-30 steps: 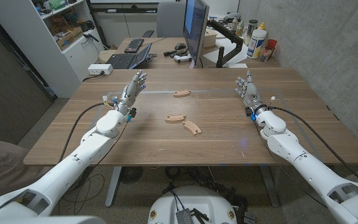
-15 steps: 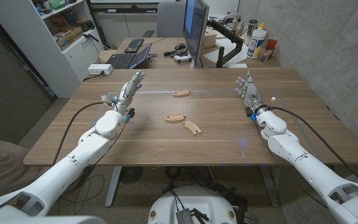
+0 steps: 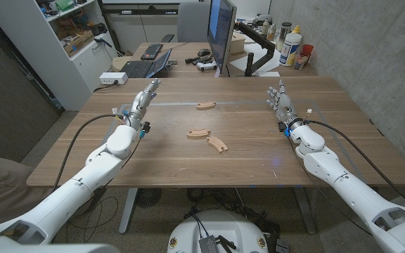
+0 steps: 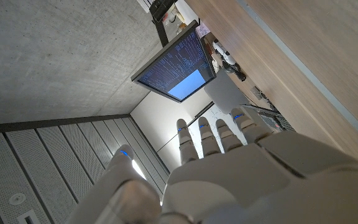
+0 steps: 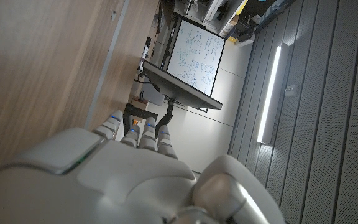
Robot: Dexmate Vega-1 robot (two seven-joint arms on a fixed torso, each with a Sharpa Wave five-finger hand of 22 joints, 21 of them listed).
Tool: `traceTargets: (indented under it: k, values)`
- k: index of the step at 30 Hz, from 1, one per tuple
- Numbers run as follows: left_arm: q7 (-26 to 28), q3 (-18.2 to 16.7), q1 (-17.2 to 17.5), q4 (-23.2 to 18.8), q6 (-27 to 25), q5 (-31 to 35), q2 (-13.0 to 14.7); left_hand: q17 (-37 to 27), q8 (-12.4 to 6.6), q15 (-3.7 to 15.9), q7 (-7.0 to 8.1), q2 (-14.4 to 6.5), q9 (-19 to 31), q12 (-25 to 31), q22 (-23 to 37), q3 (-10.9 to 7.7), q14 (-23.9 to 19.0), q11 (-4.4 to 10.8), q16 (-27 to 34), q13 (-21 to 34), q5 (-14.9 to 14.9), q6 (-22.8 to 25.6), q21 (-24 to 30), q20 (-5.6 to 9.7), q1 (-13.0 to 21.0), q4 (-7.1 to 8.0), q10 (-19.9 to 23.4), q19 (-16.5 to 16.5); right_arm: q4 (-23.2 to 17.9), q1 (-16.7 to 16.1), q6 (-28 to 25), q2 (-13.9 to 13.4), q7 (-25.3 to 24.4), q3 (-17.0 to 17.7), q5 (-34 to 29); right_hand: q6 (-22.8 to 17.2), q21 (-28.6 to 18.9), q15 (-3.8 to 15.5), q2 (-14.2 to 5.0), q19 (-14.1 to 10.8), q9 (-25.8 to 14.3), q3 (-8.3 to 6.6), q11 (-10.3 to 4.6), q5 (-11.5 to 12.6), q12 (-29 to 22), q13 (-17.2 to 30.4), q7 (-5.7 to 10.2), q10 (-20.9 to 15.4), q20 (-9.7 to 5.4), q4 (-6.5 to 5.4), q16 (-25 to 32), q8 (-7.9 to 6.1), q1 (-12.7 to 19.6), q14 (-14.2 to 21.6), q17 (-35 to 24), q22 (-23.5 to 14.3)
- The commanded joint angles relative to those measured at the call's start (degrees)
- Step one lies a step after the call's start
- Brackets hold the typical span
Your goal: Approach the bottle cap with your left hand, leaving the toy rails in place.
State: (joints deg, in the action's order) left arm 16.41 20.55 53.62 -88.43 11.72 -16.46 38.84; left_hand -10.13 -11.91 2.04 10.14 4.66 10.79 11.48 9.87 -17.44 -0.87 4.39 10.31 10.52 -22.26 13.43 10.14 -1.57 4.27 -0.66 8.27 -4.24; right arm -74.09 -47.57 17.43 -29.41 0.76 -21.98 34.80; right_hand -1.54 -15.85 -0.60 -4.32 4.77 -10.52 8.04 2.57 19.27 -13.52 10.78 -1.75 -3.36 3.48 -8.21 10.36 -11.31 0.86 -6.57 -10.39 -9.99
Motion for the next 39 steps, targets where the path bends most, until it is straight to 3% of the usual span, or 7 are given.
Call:
traceTargets:
  k: [1,25,36,39]
  values:
    - [1.04,-0.28,0.69,-1.22,-1.90,2.47,1.42,-0.11,-0.13,2.70,-0.05,0.06,0.09,0.34,0.16,-0.08,-0.33,0.11,0.33,0.22,-0.33,0.24,0.44,-0.47,0.51,-0.32,0.20,-0.05,-0.22,-0.04,-0.08,0.15,-0.78,-0.23,-0.52,0.29,0.40,0.11,-1.60,0.30,-0.12,-0.13,0.01,0.30,0.05,0.09,-0.13,0.09,0.01,0.10,0.09,0.24,0.62,-0.32,-0.12,-0.23]
    - [3.45,-0.43,0.61,-3.48,-6.38,7.76,4.19,-0.11,0.05,2.53,0.12,-0.09,0.09,0.04,0.15,-0.17,-0.14,0.26,0.31,0.22,-0.48,0.25,0.63,-1.26,0.85,-0.70,-0.47,-0.05,0.06,0.13,-0.85,0.13,-1.26,-0.30,-0.59,0.27,0.92,0.15,-1.89,0.15,-0.12,-0.30,0.15,0.31,0.11,0.10,-0.19,0.07,0.03,0.20,0.17,0.26,0.74,-0.43,-0.11,-0.26]
    - [7.64,0.00,1.01,-5.79,-11.52,13.17,5.52,-0.11,0.16,2.60,0.29,-0.15,0.09,0.06,0.15,-0.22,-0.10,0.42,0.32,0.23,-0.56,0.12,0.68,-1.27,1.02,-0.86,-0.43,-0.10,0.14,0.31,-0.32,0.07,-1.86,-0.57,-1.72,0.25,1.08,0.46,-2.01,-0.08,-0.13,-0.38,0.11,0.31,0.15,0.10,-0.15,0.08,-0.09,0.22,0.22,0.26,0.78,-0.38,-0.10,-0.27]
    - [9.38,0.11,1.36,-6.22,-12.56,14.70,5.42,-0.10,0.18,3.82,0.16,-0.24,0.10,0.10,0.14,-0.30,-0.14,0.34,0.34,0.23,-0.64,0.19,0.71,-0.08,1.22,-1.05,-0.33,-0.08,0.08,0.35,-0.18,0.12,-1.96,-0.57,-1.83,0.20,1.16,0.58,-2.05,-0.14,-0.13,-0.41,-0.14,0.30,0.15,0.10,0.03,0.06,-0.09,0.24,0.25,0.25,0.80,-0.35,-0.10,-0.27]
